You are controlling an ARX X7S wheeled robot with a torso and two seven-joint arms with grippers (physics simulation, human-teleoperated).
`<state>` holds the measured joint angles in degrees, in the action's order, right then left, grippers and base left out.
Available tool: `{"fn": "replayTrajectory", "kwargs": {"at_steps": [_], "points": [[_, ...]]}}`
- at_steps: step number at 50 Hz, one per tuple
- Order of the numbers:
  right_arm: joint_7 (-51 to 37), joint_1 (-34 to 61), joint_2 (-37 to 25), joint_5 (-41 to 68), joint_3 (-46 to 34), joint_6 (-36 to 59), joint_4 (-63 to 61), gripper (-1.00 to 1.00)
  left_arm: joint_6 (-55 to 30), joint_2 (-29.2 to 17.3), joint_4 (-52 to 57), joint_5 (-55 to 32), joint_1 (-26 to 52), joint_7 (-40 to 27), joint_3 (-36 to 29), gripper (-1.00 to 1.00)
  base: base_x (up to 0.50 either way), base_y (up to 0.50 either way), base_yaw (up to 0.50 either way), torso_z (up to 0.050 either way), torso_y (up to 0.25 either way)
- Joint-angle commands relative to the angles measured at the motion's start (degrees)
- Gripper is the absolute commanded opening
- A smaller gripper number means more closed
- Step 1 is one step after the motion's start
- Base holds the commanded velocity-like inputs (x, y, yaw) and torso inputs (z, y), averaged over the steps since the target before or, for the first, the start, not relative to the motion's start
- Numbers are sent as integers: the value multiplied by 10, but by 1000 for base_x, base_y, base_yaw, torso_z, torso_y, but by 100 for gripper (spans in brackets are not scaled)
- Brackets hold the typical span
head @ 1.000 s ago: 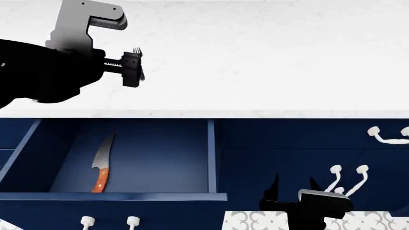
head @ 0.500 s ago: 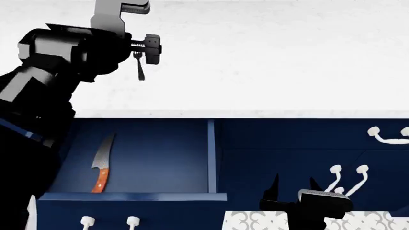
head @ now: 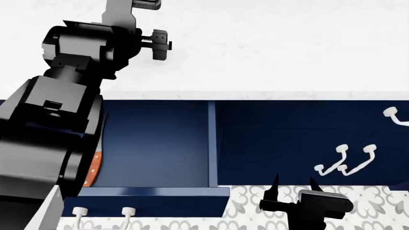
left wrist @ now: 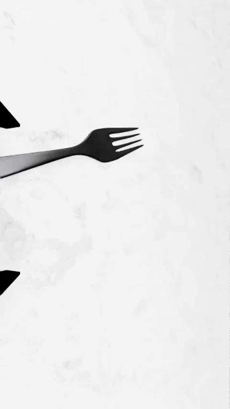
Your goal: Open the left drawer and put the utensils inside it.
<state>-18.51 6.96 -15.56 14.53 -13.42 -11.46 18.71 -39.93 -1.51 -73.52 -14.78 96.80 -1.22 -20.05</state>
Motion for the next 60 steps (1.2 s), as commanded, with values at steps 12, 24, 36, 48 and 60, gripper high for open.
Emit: {"fn": "replayTrajectory", "kwargs": {"at_steps": [12,24,36,48,60], "points": [[-3,-2,-1,0,-2,-1,-7,100,-2,3,-15,139,-23,8,120,-100,0,0,0,0,-1],[-4,-2,-2,1,-4,-2,-6,100,10,6,-15,143,-18,18,123,-100,0,0,0,0,-1],[-5,-2,-3,2,-5,-2,-6,100,19,4,-15,143,-12,18,123,-100,0,0,0,0,-1],[-6,-2,-4,3,-7,-3,-6,100,19,0,-15,146,2,13,117,-100,0,0,0,0,0],[-7,-1,-5,4,-9,-3,-6,100,15,4,-14,146,35,14,105,-100,0,0,0,0,0]]}}
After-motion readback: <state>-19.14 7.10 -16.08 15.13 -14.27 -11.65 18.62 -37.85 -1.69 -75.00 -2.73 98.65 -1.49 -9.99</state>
